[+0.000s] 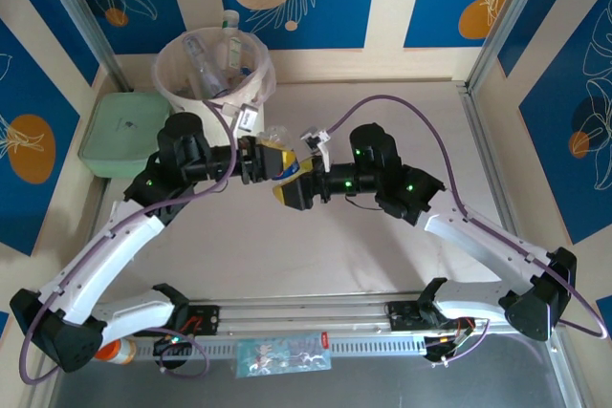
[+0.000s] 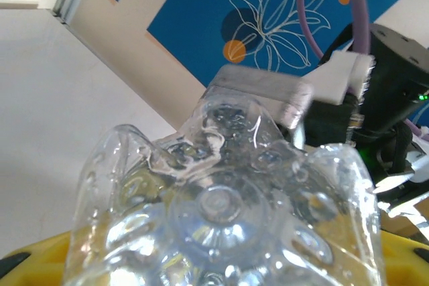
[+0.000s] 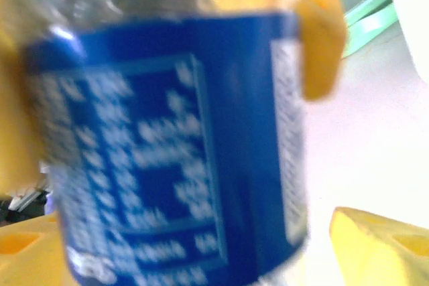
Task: Put the plastic bottles in the bin
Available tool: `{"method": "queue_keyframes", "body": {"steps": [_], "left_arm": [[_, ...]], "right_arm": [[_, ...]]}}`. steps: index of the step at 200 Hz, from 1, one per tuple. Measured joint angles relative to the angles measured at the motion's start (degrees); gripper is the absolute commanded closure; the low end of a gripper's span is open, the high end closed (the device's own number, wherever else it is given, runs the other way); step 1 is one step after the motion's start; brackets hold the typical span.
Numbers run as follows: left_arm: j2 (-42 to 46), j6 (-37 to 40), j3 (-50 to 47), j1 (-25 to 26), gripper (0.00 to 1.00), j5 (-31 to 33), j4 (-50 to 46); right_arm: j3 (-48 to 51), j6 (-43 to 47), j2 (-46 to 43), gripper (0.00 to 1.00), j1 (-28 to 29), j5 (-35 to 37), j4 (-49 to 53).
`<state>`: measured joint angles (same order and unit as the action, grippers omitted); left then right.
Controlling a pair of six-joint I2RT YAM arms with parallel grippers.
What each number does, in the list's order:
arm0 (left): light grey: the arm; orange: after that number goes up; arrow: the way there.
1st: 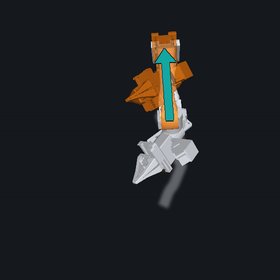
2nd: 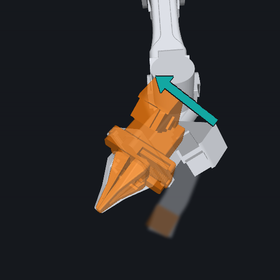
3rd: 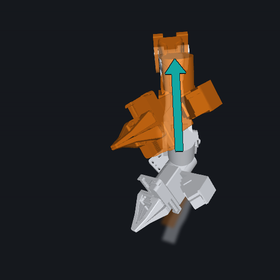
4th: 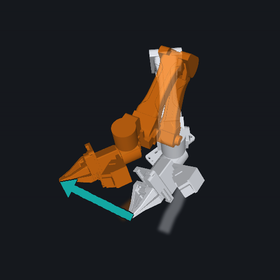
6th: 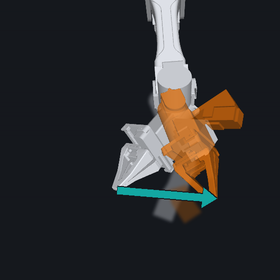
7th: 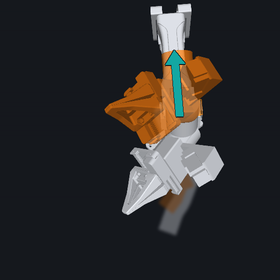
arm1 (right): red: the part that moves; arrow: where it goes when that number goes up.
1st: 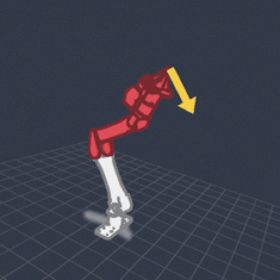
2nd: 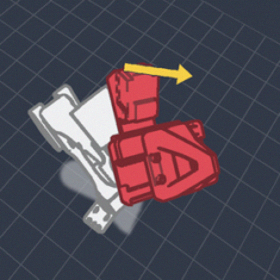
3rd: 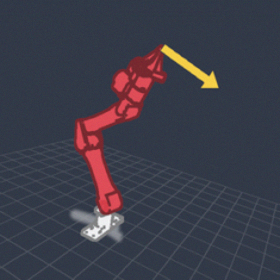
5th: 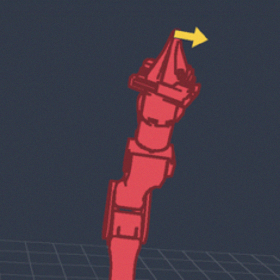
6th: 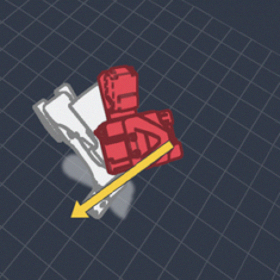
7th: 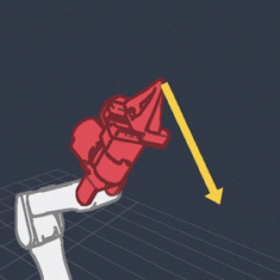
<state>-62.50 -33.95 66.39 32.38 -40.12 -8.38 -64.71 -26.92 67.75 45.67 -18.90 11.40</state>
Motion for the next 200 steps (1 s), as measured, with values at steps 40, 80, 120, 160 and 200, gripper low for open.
{"method": "queue_keyframes", "body": {"steps": [40, 80, 120, 160, 200], "left_arm": [[-4.37, 0.61, 10.64, -7.41, 0.66, 4.28, -5.38], [-10.73, 0.13, 21.20, -18.60, 0.70, 10.58, -9.70], [-17.86, 1.60, 35.67, -23.15, 0.74, 24.83, -19.61], [-26.01, 3.45, 51.80, -25.38, 0.74, 39.80, -28.00], [-32.70, 3.23, 55.28, -29.16, 0.73, 44.22, -32.09]], "right_arm": [[0.02, -0.46, -4.33, 0.08, -3.02, 2.86, 1.92], [1.25, -1.05, -10.49, 0.09, -6.97, 3.91, 2.29], [2.32, -1.73, -12.00, 0.09, -9.81, 3.93, 4.74], [2.60, -1.60, -12.94, 0.09, -10.47, 4.13, 7.72], [2.58, -0.55, -13.53, 0.09, -10.84, 5.40, 10.25]]}}
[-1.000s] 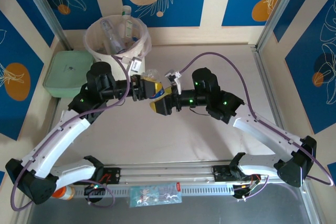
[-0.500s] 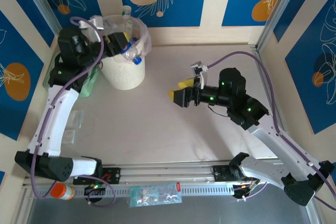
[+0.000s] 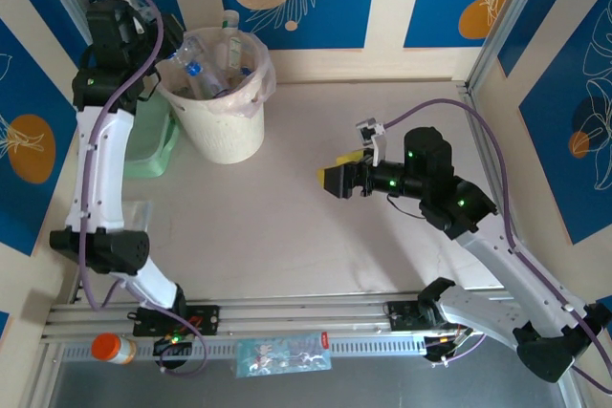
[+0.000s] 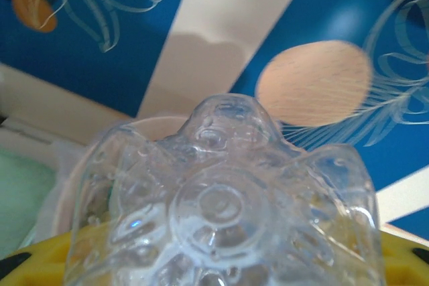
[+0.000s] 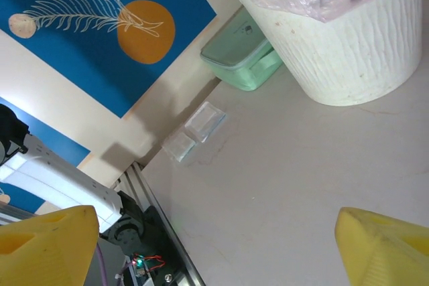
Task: Put the plastic bottles in the bin
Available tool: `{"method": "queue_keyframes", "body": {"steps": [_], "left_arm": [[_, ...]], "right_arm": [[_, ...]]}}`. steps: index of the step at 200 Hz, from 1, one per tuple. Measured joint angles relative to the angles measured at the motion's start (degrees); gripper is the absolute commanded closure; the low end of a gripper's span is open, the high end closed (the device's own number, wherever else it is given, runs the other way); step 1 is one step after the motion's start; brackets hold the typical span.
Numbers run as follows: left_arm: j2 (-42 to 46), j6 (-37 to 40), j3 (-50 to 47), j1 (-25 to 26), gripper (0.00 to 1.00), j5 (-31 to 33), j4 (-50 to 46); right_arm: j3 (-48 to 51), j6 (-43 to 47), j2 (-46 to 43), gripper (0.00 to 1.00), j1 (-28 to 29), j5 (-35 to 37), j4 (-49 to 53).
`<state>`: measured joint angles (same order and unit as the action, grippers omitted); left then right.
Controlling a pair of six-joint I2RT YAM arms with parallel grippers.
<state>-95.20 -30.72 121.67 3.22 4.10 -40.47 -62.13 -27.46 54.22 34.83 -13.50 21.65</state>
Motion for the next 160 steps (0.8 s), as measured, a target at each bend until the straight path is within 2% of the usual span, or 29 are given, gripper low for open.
{"method": "queue_keyframes", "body": {"steps": [41, 65, 109, 126, 160], "left_arm": [[-5.46, -2.32, 0.00, -4.22, 0.73, -0.26, -3.67], [-8.04, -3.96, 0.02, -6.21, 0.66, -2.64, -3.98], [-12.90, -4.55, 1.38, -6.47, 0.56, -7.96, -4.66], [-13.60, -4.35, 1.86, -6.45, 0.50, -9.05, -4.83], [-13.77, -3.34, 2.38, -5.99, 0.28, -10.60, -5.03]], "right_arm": [[0.00, 0.22, -0.04, 0.09, -0.35, 0.33, 1.33], [0.00, 0.20, 0.02, 0.09, -0.37, 0.68, 1.57], [0.00, 0.20, 0.68, 0.09, -0.52, 0.92, 1.60], [0.02, 0.15, 0.87, 0.09, -0.74, 0.92, 1.60], [0.02, -0.04, 1.18, 0.09, -0.74, 0.87, 1.55]]}}
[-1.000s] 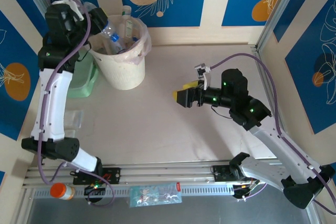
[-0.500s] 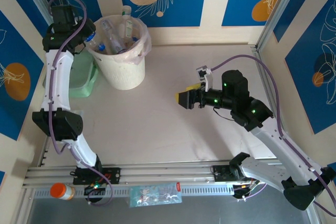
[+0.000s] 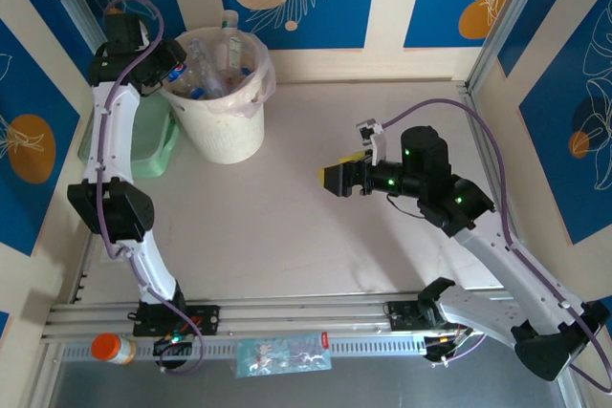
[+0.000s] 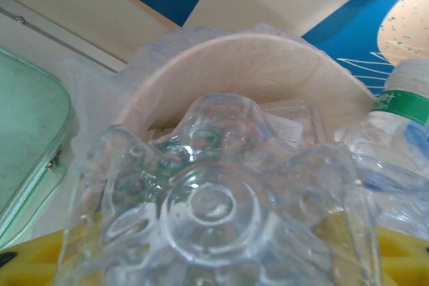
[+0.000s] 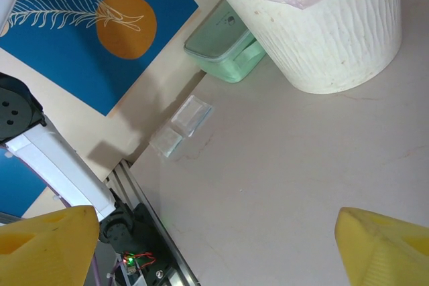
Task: Put the plastic bottles in the bin
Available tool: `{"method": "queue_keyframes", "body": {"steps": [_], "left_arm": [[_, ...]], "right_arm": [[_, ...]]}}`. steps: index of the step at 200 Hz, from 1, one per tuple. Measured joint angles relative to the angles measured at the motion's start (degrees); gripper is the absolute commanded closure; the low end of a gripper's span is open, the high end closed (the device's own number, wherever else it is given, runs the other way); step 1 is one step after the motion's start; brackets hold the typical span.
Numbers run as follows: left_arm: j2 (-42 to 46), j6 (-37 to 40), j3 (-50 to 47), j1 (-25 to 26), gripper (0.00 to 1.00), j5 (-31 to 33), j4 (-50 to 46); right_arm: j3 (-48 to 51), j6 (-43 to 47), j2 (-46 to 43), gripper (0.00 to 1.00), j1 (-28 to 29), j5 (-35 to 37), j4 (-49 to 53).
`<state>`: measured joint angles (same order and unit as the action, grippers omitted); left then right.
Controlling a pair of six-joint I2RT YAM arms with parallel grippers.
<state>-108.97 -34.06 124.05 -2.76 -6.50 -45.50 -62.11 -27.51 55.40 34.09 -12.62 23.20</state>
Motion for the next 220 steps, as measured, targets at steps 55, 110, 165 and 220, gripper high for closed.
{"method": "queue_keyframes", "body": {"steps": [55, 110, 165, 220], "left_arm": [[0.42, 2.08, 0.52, 0.26, 0.13, 1.51, -0.37], [3.45, 4.55, 1.22, 0.28, 0.61, 3.76, -0.37], [0.63, 5.90, 1.46, 1.25, 0.74, -1.11, 0.13], [-2.12, 5.88, -0.90, 1.40, 0.72, -3.76, 2.62]], "right_arm": [[0.00, 0.00, 0.46, 0.09, 0.00, 0.00, -0.02], [0.00, -0.24, 1.20, 0.09, 0.00, -0.04, -0.02], [0.11, -0.94, 1.51, 0.09, 0.02, -0.22, -0.61], [0.63, -1.07, 1.44, 0.09, 0.07, -0.17, -0.83]]}}
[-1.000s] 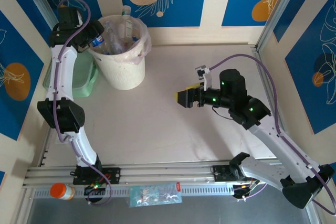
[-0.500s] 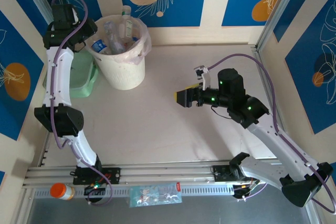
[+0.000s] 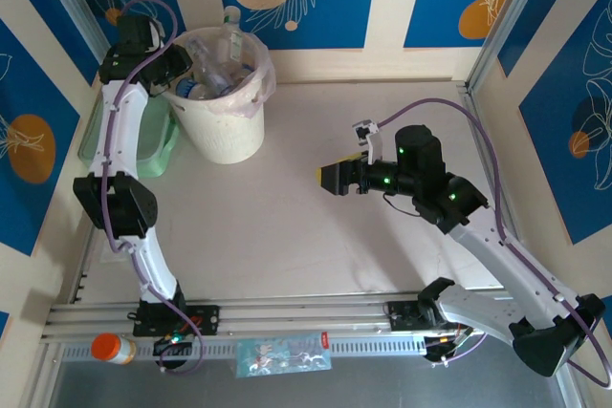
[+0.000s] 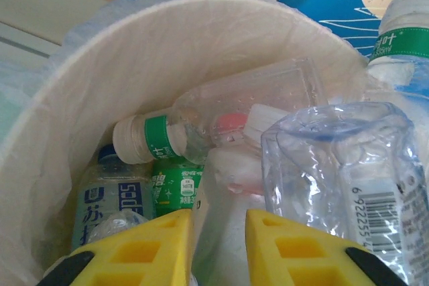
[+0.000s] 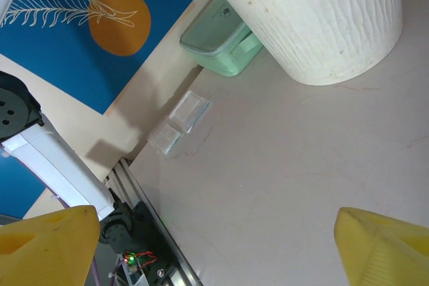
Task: Put the plastic bottles in the bin
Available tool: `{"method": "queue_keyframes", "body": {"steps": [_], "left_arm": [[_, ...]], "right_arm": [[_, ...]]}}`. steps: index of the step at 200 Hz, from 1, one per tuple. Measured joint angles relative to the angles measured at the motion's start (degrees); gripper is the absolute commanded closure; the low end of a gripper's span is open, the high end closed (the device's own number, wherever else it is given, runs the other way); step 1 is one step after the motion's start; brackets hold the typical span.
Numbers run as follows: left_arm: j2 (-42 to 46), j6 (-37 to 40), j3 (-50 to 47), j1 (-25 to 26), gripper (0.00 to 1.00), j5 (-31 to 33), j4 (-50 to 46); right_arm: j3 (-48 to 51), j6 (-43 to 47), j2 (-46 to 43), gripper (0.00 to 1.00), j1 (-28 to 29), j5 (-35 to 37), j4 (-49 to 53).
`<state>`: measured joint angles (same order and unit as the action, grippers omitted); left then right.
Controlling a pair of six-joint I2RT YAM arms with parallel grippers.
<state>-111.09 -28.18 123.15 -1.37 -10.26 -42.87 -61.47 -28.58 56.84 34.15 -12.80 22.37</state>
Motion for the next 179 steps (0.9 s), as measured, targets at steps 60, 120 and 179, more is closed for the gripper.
{"method": "queue_keyframes", "body": {"steps": [60, 120, 179], "left_arm": [[6.71, 0.90, -4.15, 0.79, 0.48, -0.63, 1.79], [33.14, 8.76, -35.26, 8.66, 0.01, -0.79, 19.10], [60.63, 11.76, -79.45, 11.04, 0.01, 11.78, 47.23]], "right_arm": [[0.00, 0.20, -0.13, 0.06, 0.00, 2.25, 0.44], [0.96, 7.54, -4.63, 0.01, 1.84, 12.79, -0.68], [21.00, 24.90, -16.68, 0.01, 1.22, 22.10, -19.34]]}}
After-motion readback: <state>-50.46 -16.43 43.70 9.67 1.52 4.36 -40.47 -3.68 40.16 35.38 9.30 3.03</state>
